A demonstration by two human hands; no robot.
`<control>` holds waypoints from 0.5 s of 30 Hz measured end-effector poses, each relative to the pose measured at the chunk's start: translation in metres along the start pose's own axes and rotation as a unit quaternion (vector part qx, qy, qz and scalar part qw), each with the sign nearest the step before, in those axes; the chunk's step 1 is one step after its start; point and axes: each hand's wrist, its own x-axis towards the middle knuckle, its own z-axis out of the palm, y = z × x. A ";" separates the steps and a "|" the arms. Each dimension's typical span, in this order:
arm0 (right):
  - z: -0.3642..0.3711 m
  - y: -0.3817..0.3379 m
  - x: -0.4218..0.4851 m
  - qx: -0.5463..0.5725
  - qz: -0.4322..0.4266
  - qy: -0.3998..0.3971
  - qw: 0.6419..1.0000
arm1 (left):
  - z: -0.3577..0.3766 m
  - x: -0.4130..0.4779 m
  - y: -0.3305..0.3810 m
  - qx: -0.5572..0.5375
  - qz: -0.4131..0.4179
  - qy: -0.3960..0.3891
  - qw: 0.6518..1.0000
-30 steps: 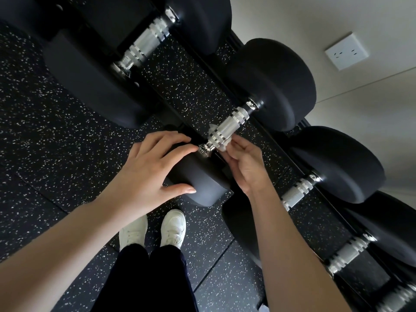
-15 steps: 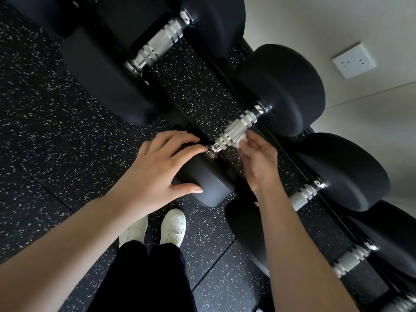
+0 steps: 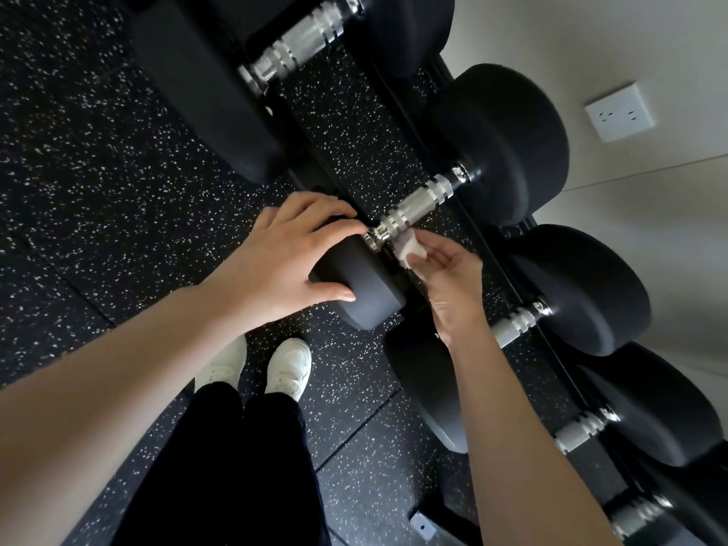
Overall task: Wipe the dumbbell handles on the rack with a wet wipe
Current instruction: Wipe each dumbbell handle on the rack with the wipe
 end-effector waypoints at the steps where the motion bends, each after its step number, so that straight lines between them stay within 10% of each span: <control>1: -0.003 -0.004 -0.002 -0.026 -0.022 0.000 0.999 | 0.000 0.000 0.000 -0.002 0.000 0.002 1.000; 8: -0.005 -0.044 0.015 -0.247 -0.246 -0.007 0.937 | 0.005 0.000 -0.005 -0.012 0.001 0.012 1.000; 15: 0.026 -0.061 0.034 -0.499 -0.312 -0.154 0.794 | 0.010 0.000 -0.008 -0.015 0.009 0.030 0.999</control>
